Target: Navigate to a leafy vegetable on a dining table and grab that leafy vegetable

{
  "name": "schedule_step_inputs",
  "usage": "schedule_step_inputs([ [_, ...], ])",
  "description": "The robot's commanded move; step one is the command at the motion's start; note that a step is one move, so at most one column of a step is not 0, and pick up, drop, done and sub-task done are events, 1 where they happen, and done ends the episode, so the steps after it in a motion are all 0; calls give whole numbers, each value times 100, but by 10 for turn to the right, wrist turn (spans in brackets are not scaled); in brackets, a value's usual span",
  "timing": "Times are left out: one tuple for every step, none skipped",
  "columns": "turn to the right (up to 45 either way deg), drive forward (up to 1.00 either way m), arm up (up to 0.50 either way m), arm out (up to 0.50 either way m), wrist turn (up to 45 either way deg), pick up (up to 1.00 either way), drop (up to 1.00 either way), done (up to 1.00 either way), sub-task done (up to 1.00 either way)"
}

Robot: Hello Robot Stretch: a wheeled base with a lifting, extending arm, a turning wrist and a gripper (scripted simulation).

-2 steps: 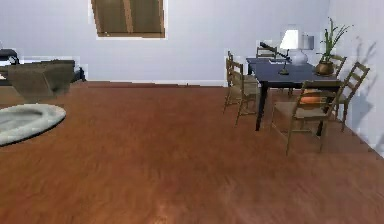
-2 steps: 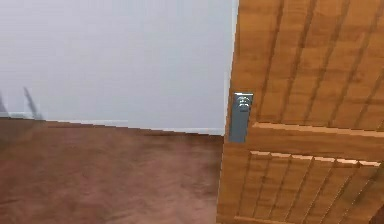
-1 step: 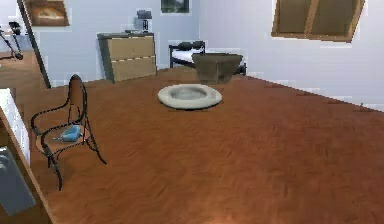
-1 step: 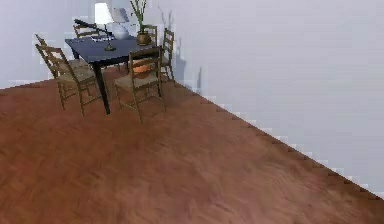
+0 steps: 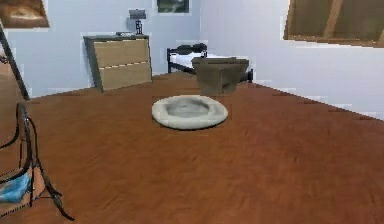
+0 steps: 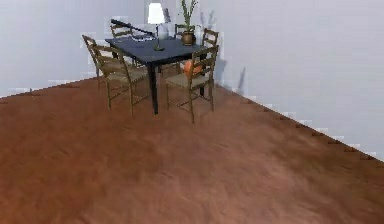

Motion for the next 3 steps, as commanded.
schedule_step_inputs([
  [-90, 0, 0, 0, 0, 0, 0, 0, 0],
  [0, 100, 0, 0, 0, 0, 0, 0, 0],
  [-120, 0, 0, 0, 0, 0, 0, 0, 0],
])
